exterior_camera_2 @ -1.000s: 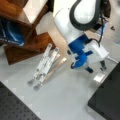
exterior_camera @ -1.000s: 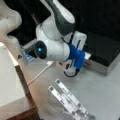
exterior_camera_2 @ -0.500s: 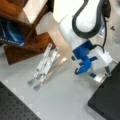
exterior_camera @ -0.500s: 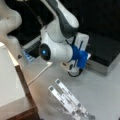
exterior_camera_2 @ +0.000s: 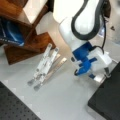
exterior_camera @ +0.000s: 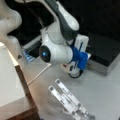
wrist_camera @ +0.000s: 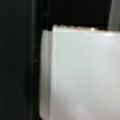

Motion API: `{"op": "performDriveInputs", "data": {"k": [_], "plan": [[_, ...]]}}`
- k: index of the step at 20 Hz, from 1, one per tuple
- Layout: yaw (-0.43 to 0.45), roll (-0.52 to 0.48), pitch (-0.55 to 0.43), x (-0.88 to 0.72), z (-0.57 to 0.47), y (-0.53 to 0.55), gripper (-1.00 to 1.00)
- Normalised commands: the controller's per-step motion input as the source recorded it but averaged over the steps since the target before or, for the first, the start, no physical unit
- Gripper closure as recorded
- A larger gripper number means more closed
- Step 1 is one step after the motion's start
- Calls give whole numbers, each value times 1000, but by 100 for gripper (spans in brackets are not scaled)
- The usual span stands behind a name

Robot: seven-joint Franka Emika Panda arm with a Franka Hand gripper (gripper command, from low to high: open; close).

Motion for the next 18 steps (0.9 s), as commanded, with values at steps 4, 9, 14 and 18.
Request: {"op": "performDriveInputs", "data": {"k": [4, 9, 14, 18], "plan": [[-70, 71, -94, 97, -35, -53, 100], [-77, 69, -81, 125, -58, -4, 100], [-80, 63, -78, 167, -92, 48, 100], [-77, 51, -78, 155, -84, 45, 100]]}}
